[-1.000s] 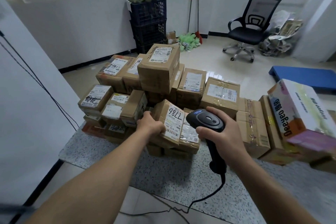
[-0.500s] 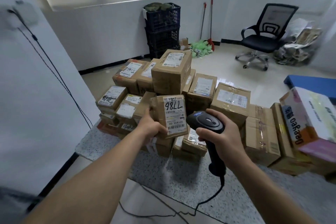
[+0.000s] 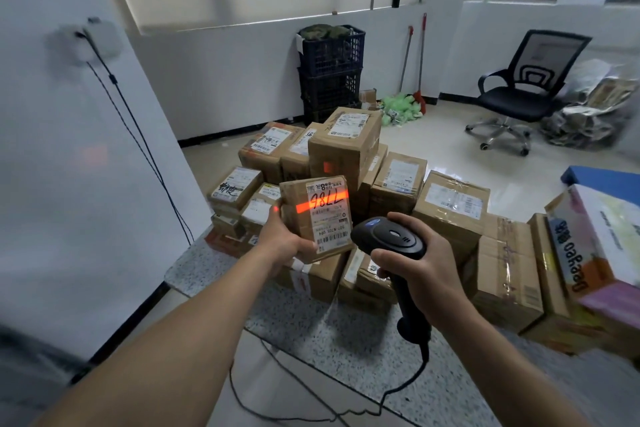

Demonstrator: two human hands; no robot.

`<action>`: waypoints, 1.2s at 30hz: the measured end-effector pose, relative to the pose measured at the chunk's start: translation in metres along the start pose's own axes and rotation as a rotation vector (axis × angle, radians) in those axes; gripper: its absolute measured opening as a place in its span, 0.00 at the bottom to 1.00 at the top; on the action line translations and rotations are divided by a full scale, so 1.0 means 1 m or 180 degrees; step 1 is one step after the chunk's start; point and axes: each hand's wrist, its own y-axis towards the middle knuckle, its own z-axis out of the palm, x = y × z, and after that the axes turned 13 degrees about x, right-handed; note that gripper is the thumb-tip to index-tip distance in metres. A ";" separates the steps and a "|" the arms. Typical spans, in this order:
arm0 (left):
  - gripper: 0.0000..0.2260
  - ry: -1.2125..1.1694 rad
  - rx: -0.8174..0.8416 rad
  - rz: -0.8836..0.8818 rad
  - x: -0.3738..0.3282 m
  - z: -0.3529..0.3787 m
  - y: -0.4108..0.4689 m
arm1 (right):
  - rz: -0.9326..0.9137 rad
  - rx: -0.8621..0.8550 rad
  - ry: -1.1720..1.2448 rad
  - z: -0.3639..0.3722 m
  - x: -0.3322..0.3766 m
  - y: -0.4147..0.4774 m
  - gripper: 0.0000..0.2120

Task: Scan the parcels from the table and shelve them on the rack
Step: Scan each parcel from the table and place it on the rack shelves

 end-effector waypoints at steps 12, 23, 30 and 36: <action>0.39 -0.0073 -0.0090 0.0139 0.005 -0.035 -0.018 | -0.0144 0.0132 -0.0074 0.028 0.020 -0.009 0.41; 0.44 -0.0140 -0.0055 0.0431 0.017 -0.087 -0.035 | -0.0150 0.0110 -0.0204 0.077 0.031 -0.015 0.42; 0.44 -0.0094 -0.0126 0.0403 0.033 -0.129 -0.056 | -0.0203 0.0100 -0.0199 0.124 0.039 -0.020 0.42; 0.55 -0.0260 -0.0162 0.0506 0.050 -0.173 -0.071 | -0.0242 0.0131 -0.0294 0.165 0.045 -0.025 0.43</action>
